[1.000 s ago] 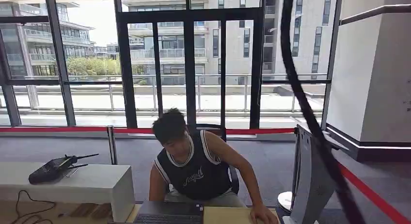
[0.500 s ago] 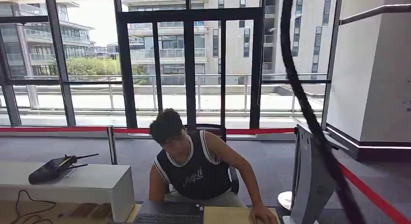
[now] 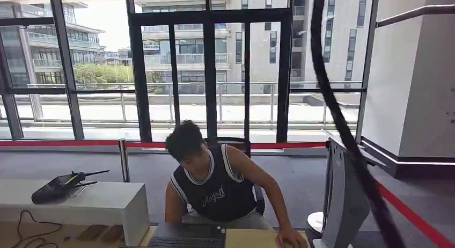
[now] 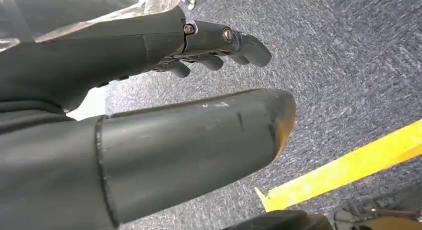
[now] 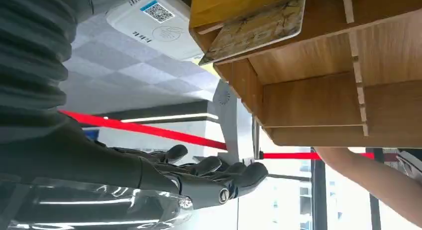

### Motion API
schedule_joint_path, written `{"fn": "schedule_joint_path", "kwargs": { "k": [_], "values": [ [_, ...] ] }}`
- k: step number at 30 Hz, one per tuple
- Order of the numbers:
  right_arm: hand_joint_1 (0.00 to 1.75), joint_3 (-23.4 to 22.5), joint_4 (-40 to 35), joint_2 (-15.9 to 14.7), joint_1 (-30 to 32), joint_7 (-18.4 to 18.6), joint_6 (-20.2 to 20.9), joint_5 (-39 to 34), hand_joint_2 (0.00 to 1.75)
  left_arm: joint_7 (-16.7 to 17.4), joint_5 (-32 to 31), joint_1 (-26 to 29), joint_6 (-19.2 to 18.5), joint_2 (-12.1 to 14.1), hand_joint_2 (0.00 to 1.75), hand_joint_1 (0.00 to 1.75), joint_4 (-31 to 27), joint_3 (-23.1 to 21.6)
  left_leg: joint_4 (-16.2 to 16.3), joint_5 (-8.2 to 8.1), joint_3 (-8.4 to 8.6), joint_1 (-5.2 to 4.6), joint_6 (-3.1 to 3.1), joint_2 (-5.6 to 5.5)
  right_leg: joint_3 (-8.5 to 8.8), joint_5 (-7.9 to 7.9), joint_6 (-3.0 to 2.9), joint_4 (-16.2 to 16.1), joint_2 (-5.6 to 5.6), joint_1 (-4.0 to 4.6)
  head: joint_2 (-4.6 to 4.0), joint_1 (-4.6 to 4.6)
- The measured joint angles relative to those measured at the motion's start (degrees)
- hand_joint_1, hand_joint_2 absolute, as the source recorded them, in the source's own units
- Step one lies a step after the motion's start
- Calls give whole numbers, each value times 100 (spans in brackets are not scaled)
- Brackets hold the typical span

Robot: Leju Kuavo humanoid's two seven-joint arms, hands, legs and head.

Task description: Pass the card to the sensor for recognition and then transmit it.

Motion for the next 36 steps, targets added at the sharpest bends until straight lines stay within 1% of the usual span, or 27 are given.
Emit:
{"fn": "schedule_joint_path", "kwargs": {
  "k": [5,9,19,35,36],
  "values": [
    [0,-48,52,0,10,-63,-42,-31,175,-18,-4,0,0,0,0,0,0,0,0,0,-1,0,0,-1,0,0,0,0,0,0,0,0],
    [0,-76,111,20,4,-192,-120,-52,175,-44,-7,-1,0,0,0,0,0,0,0,0,-2,0,0,-1,1,0,0,0,0,0,0,2],
    [0,-81,273,157,-77,-387,-214,-111,175,-74,-24,-2,-2,-2,0,0,0,0,0,0,-1,0,0,-1,1,0,0,1,0,0,0,0],
    [0,-81,444,264,-127,-439,-214,-149,175,-87,-39,-2,-20,-2,0,0,0,-2,0,0,-2,0,0,-1,1,0,0,0,0,0,0,0],
    [113,-81,446,266,-128,-444,-212,-155,175,-87,-39,-2,-20,-2,0,0,0,-2,0,0,-2,0,0,-1,1,0,0,0,0,0,0,0]
  ]
}}
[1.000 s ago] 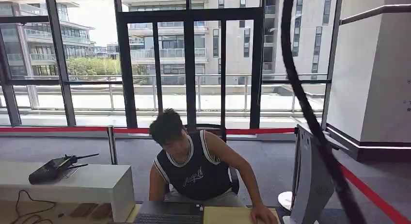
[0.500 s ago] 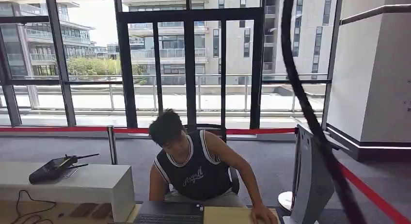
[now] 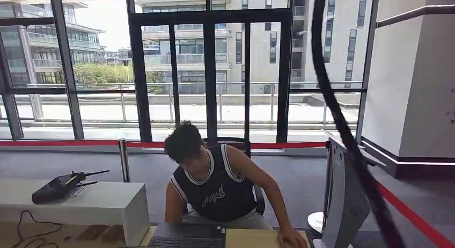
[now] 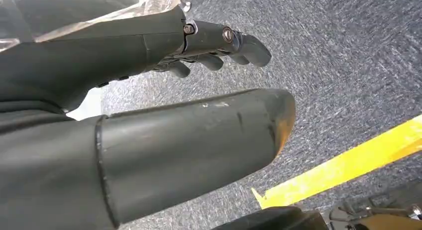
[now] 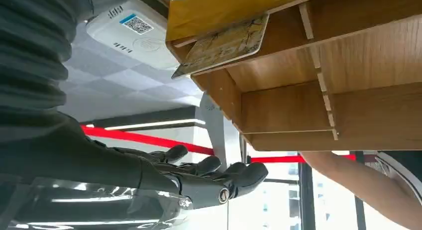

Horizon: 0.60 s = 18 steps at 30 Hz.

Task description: Pass the card to the sensor for recognition and then transmit it.

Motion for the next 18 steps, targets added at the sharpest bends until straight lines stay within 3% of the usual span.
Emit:
{"fn": "schedule_joint_path", "kwargs": {
  "k": [1,18],
  "values": [
    [175,0,7,0,-2,-4,5,-7,175,-2,0,0,0,0,0,0,0,0,0,0,0,0,0,0,0,0,0,0,0,0,0,0],
    [175,0,105,24,-29,-72,304,-230,175,-31,0,1,-4,0,0,0,0,2,0,0,1,0,0,0,0,0,0,0,0,0,0,2]
  ]
}}
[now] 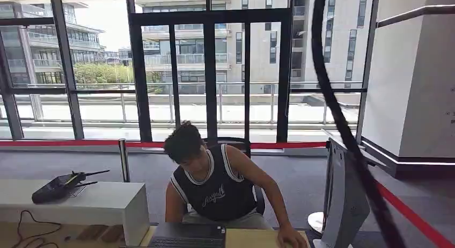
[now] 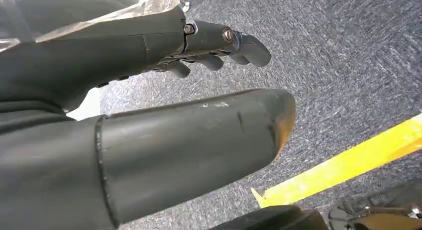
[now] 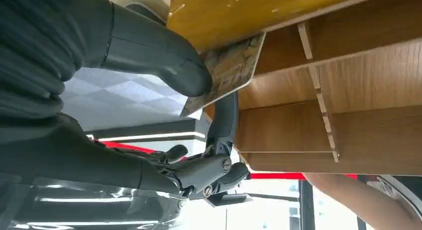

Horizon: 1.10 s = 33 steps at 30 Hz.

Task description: Pass the card to the sensor for recognition and then transmit it.

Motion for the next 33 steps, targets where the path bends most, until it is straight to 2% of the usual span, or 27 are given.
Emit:
{"fn": "schedule_joint_path", "kwargs": {
  "k": [13,20,22,25,33],
  "values": [
    [175,-4,-4,-13,25,35,-74,-48,175,-85,-2,1,9,2,0,0,0,-2,0,0,0,0,0,0,-1,0,0,-1,0,0,0,0],
    [175,-28,-105,-11,45,68,-541,44,175,-98,-7,1,17,2,0,0,0,-2,0,0,-1,0,0,0,0,0,0,-1,0,0,0,-2],
    [175,-70,-241,-24,40,107,-794,92,175,-105,-17,2,17,2,0,0,0,-2,0,0,-1,0,0,0,0,0,0,0,0,0,0,-2],
    [175,-188,-561,-76,-15,192,-892,144,175,-109,-48,1,17,2,0,0,0,-2,0,0,-1,0,0,1,0,0,0,-1,0,0,0,-2],
    [175,-542,-1568,-343,-240,374,-697,182,175,-160,-103,5,24,2,0,0,0,-2,1,0,0,-1,0,1,1,2,1,-1,0,-1,0,-2]
  ]
}}
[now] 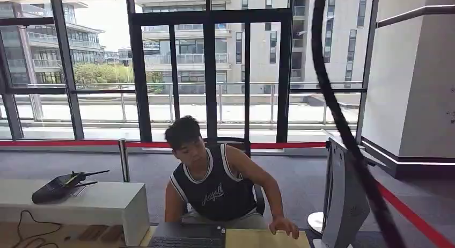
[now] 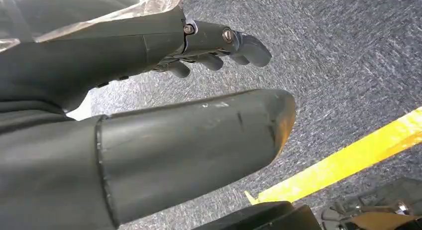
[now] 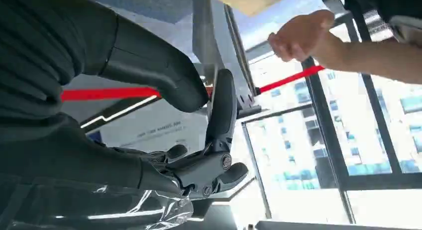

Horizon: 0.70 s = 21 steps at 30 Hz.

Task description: Pass the card to the sensor for recognition and then transmit it.

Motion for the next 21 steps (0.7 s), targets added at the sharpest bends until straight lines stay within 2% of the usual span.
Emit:
{"fn": "schedule_joint_path", "kwargs": {
  "k": [5,11,17,21],
  "values": [
    [175,-127,-362,-81,-75,-17,98,-59,175,-17,-35,-3,7,-2,0,0,0,0,0,0,-1,0,0,0,0,0,0,1,0,0,0,0],
    [175,-127,-288,-37,-489,-337,341,-376,175,11,-168,-35,-53,-4,0,0,0,-11,-1,1,-6,1,-1,1,-2,1,0,3,0,0,0,-2],
    [175,2,424,256,-1617,-627,603,-583,175,153,-444,-181,-243,-13,0,0,0,-114,-1,13,-10,0,-3,-2,-6,9,0,6,0,0,0,-2],
    [175,107,1039,516,-2386,-632,645,-599,175,208,-527,-255,-275,-26,0,0,0,-195,-1,13,-11,1,-3,-5,-6,10,1,7,0,1,0,-4]
  ]
}}
